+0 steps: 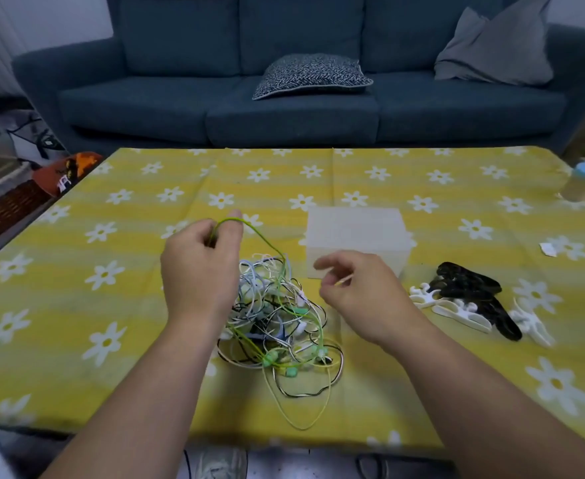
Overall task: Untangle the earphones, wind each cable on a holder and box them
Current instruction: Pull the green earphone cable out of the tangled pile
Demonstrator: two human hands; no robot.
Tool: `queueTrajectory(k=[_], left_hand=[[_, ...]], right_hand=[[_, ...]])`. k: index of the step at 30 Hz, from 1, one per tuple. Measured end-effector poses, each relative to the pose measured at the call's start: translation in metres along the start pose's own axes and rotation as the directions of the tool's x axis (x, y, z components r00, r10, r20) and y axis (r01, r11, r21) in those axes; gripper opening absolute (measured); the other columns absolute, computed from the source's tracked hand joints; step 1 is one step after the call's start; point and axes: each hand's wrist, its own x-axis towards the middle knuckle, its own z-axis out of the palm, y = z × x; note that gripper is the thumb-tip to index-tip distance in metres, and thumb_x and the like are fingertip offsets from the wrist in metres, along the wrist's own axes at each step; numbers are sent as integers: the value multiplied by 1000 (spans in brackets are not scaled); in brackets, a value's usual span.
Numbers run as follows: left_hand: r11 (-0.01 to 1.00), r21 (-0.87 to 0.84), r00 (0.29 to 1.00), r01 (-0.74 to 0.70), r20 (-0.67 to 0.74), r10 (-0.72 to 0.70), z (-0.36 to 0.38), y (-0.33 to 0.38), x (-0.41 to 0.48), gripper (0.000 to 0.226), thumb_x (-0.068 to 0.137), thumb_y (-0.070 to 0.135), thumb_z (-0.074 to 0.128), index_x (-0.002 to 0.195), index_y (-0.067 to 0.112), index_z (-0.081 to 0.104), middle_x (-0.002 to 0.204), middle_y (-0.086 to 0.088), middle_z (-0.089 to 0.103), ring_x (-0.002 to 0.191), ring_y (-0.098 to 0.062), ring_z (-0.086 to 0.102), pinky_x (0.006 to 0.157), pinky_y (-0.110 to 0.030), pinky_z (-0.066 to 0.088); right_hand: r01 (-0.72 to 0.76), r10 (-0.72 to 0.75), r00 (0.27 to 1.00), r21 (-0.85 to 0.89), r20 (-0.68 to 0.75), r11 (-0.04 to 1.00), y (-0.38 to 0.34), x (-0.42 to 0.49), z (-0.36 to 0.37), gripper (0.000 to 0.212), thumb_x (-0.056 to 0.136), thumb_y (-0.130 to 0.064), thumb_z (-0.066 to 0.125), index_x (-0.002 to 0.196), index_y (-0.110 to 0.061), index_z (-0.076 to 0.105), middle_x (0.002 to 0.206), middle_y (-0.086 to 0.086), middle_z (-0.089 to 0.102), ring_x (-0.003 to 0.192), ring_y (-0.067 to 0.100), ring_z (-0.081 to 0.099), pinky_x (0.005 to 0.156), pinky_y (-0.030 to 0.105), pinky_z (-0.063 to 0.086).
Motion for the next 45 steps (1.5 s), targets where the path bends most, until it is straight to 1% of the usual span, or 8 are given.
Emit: queueTrajectory(k=[4,6,13,22,27,34,41,45], left_hand=[[987,139,974,-83,221,51,8,5,-12,64,72,67,56,46,14,33,41,1,27,47,-18,24,47,-32,21],[974,184,942,-130,329,63,13,5,-16,63,68,71,55,47,13,41,41,1,31,46,-18,29,47,-32,25],[844,502,851,-191,513,-112,12,-28,-5,38,95,38,58,63,17,54,56,2,53,59,-23,53,53,-32,33],[769,636,889,-70,389,-241,0,-36,5,21,70,38,82,70,32,63,88,10,64,80,-23,63,79,-35,52],[602,795,907,74,197,-372,-9,-37,11,26,70,46,80,78,31,61,102,9,62,91,-24,62,110,-56,26],[639,745,910,191,110,-400,-12,-36,14,31,86,51,65,70,26,59,75,7,64,86,-28,57,109,-65,21],[887,-46,887,459,-26,-461,-11,-38,22,27,83,28,74,66,9,68,78,0,66,81,-15,60,83,-37,50],[939,85,941,334,-93,-326,-10,-41,20,26,83,28,75,60,26,64,70,9,67,78,-21,64,79,-37,52]], right_hand=[[125,-176,969,269,173,955,-14,-7,3,49,84,-13,74,127,-32,60,87,-1,55,62,9,51,60,27,48],[149,-177,964,149,198,978,-17,-8,7,10,88,-21,70,97,-23,69,70,-1,50,55,10,44,52,24,41],[-24,151,975,599,-164,800,-14,6,-18,50,105,-32,43,66,-8,62,62,8,62,60,21,65,62,33,54],[-85,174,985,929,23,360,-14,4,-60,66,103,-53,26,106,-1,67,110,23,71,101,40,71,93,49,54],[-14,188,982,975,-29,222,-9,3,-73,57,104,-50,29,108,-6,65,119,26,67,105,40,69,96,51,51],[186,372,867,906,-333,380,-8,4,-80,24,99,-25,53,84,-9,62,83,15,65,75,29,70,77,39,60],[256,447,575,670,-685,697,8,7,-90,26,91,-17,68,67,-20,57,57,-5,51,53,12,51,58,25,50],[161,394,527,543,-753,824,17,10,-91,25,90,-31,66,68,-23,58,57,-9,52,56,12,50,61,33,48]])
